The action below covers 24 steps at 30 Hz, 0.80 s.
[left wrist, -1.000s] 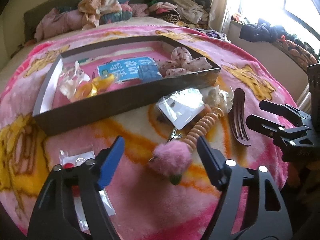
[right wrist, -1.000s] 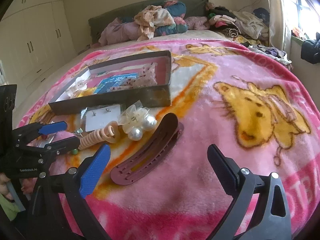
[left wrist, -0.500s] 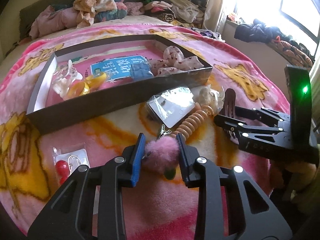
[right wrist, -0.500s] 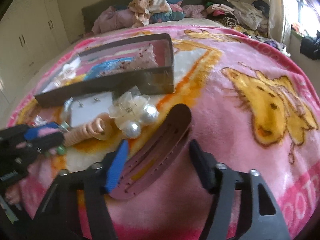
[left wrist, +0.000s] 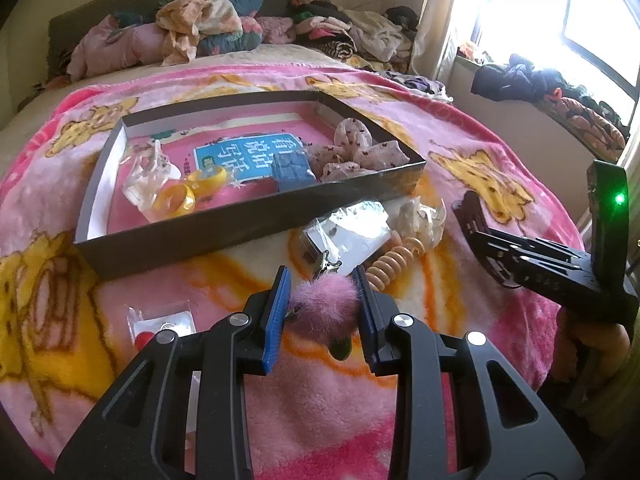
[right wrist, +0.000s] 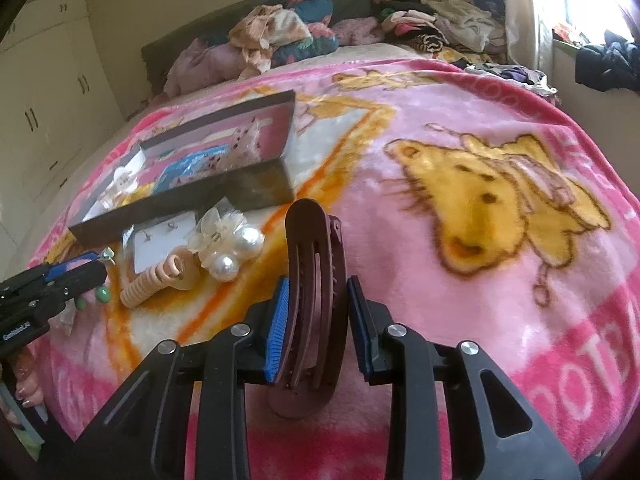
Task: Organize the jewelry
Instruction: 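Grasp the pink pompom keychain with left tool while right tool grasps the brown comb, then carry the pompom keychain over the gray tray with left tool while right tool carries the comb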
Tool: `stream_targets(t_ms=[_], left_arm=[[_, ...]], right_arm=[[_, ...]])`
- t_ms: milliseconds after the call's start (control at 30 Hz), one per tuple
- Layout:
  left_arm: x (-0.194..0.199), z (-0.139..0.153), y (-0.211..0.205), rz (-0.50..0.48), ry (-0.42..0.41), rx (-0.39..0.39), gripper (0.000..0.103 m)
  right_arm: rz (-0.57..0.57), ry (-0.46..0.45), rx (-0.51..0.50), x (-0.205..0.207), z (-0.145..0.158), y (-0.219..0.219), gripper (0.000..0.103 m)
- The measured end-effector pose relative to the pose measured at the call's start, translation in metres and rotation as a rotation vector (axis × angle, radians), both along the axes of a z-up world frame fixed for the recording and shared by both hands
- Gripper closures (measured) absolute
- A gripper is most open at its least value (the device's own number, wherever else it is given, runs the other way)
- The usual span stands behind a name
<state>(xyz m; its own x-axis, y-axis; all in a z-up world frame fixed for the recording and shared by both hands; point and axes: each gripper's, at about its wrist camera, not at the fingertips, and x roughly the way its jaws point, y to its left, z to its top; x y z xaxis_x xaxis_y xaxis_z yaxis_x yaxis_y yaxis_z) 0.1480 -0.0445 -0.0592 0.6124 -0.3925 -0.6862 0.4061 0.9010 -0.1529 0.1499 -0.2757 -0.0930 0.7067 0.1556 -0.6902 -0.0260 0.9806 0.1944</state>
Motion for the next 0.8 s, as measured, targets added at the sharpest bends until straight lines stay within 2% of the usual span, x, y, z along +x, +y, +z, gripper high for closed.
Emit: stream_targets(t_ms=[400, 800], left_arm=[[0.003, 0.012, 0.015, 0.059, -0.025, -0.03, 0.079], [0.016, 0.019, 0.036, 0.126, -0.034, -0.052, 0.079]], right_arm=[[0.063, -0.094, 0.026, -0.011, 0.037, 0.013, 0.075], [0.14, -0.093, 0.028, 0.01, 0.046, 0.041, 0.075]])
